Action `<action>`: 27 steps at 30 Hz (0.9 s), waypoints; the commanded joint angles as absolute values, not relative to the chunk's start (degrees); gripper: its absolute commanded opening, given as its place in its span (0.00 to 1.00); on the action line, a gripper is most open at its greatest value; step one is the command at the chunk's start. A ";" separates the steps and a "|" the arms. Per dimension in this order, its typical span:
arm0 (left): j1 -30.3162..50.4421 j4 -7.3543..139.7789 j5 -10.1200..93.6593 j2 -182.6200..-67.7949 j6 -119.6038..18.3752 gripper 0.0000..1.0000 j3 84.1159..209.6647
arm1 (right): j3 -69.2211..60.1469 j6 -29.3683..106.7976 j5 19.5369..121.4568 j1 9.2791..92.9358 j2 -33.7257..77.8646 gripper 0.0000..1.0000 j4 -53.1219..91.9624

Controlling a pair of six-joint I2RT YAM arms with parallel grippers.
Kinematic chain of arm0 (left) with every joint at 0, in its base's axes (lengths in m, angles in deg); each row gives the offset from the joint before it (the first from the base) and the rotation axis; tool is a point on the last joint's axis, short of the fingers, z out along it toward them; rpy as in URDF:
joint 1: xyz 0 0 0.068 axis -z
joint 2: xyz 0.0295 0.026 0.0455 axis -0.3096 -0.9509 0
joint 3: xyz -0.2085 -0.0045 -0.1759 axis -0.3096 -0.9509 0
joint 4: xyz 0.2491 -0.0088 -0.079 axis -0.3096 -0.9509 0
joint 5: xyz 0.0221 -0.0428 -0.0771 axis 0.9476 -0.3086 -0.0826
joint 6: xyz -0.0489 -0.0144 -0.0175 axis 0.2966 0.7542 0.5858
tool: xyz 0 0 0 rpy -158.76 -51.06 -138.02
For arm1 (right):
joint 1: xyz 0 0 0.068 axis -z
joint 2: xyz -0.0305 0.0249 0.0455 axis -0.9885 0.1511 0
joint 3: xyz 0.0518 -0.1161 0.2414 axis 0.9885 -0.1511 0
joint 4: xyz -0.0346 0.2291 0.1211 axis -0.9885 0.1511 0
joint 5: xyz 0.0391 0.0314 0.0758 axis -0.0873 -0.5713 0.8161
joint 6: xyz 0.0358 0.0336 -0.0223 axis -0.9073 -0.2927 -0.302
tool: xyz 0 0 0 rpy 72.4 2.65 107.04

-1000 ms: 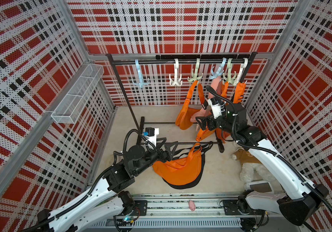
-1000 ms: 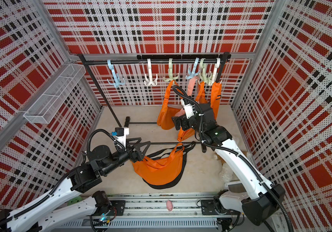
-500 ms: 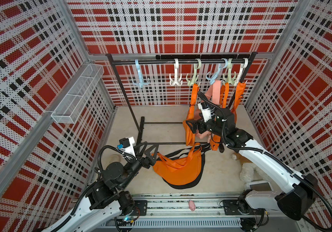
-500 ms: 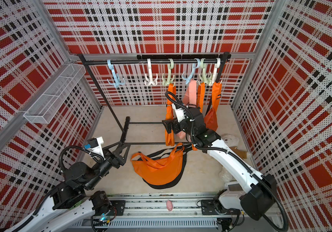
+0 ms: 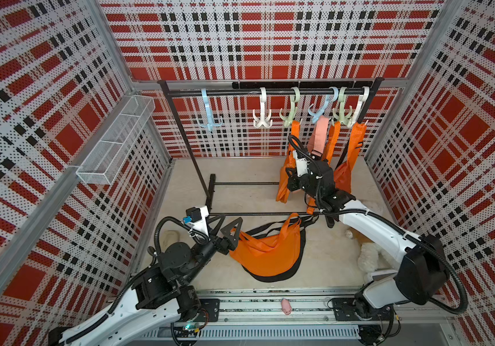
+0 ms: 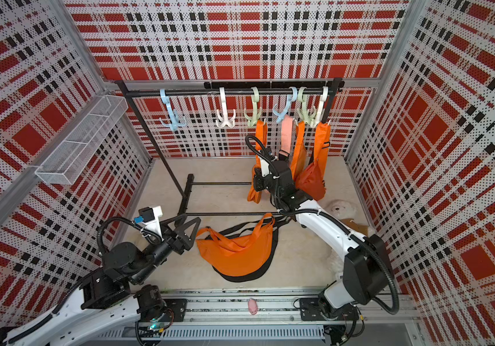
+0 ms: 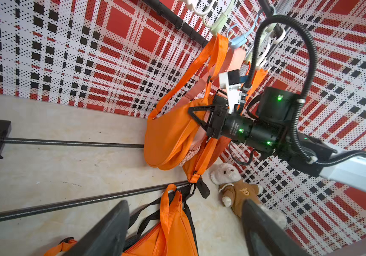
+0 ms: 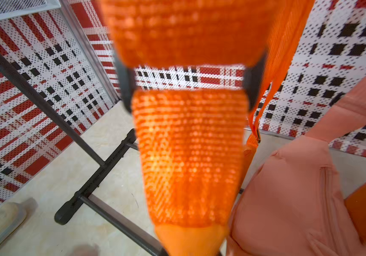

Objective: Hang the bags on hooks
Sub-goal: Adjust the clothesline at the center of the board.

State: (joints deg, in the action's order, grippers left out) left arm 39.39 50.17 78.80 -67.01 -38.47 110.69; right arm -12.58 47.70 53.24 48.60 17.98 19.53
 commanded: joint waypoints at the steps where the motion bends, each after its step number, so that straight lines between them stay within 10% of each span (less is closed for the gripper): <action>1: 39.71 50.34 81.06 -67.05 -39.95 0.82 112.11 | -13.66 49.79 48.31 48.64 13.40 0.00 16.08; 9: 39.71 50.00 81.45 -67.79 -40.20 0.82 112.50 | -16.42 51.99 42.24 48.64 5.18 0.06 22.72; 13: 39.70 49.05 80.98 -67.55 -40.03 0.82 112.63 | -18.47 52.69 45.03 48.17 -0.17 0.76 28.63; 16: 39.71 47.69 81.79 -66.88 -39.97 0.83 112.46 | -22.11 54.48 45.74 45.29 -5.31 0.99 32.42; 21: 31.75 46.84 81.99 -65.02 -36.19 0.94 108.71 | -28.56 54.48 47.70 37.95 -13.13 1.00 37.94; 27: -6.85 59.78 43.37 -77.42 -23.92 0.90 106.40 | -33.73 53.91 44.41 25.53 -14.48 1.00 38.34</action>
